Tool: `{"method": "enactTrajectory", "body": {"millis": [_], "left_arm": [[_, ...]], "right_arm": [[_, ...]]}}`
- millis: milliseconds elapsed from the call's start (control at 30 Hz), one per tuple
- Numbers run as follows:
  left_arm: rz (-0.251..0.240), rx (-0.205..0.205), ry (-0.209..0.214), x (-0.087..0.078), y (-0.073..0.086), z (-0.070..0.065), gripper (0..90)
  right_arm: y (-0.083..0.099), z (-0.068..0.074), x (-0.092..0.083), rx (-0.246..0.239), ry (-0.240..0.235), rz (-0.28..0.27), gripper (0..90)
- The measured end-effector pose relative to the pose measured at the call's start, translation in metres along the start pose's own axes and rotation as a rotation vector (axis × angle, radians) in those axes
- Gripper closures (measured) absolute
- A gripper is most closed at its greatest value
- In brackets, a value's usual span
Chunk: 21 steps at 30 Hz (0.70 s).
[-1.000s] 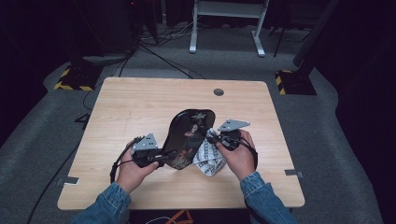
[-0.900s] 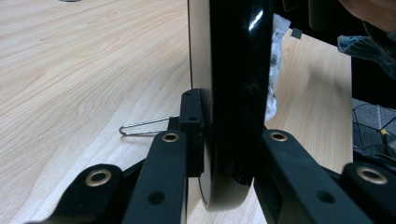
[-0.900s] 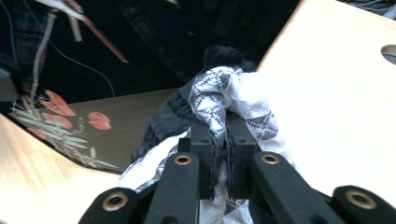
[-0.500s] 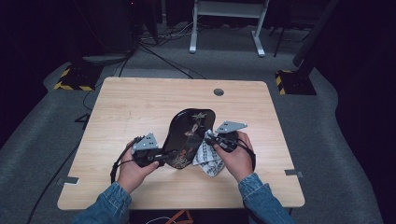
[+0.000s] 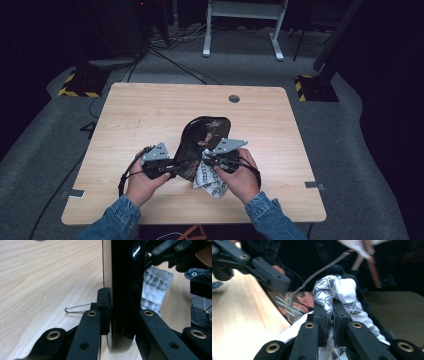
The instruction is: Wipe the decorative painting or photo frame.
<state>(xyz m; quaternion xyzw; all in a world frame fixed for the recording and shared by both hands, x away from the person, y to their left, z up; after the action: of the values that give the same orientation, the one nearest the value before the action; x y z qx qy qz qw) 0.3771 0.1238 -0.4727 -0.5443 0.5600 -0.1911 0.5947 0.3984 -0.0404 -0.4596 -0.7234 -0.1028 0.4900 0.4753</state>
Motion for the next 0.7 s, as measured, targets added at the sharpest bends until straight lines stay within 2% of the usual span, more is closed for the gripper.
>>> {"method": "enactTrajectory", "body": {"millis": [167, 367, 533, 700], "left_arm": [[-0.002, -0.007, 0.002, 0.000, 0.000, 0.000, 79.6], [-0.002, -0.008, 0.002, 0.000, 0.000, 0.000, 79.7], [-0.003, -0.007, 0.004, 0.000, 0.000, 0.000, 79.8], [-0.005, -0.010, 0.007, 0.000, 0.000, 0.000, 79.7]], "right_arm": [[-0.001, 0.010, 0.004, -0.020, -0.022, 0.003, 84.3], [-0.001, 0.012, 0.005, -0.025, -0.032, 0.004, 84.5], [0.002, 0.002, 0.003, -0.013, -0.014, 0.010, 84.8], [0.007, -0.014, -0.002, 0.018, 0.018, 0.013, 84.8]]}}
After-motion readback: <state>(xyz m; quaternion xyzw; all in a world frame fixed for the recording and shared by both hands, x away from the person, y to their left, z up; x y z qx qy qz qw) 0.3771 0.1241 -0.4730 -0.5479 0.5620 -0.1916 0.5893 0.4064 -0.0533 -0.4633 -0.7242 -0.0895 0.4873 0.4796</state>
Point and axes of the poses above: each handheld gripper's, and its own axes: x roughly forward along the jaws, y roughly out of its underside, z roughly to its left, the point moved 6 cm from there along x, roughly forward along the jaws, and after that the axes turned 6 degrees about y, right-handed, at the moved point
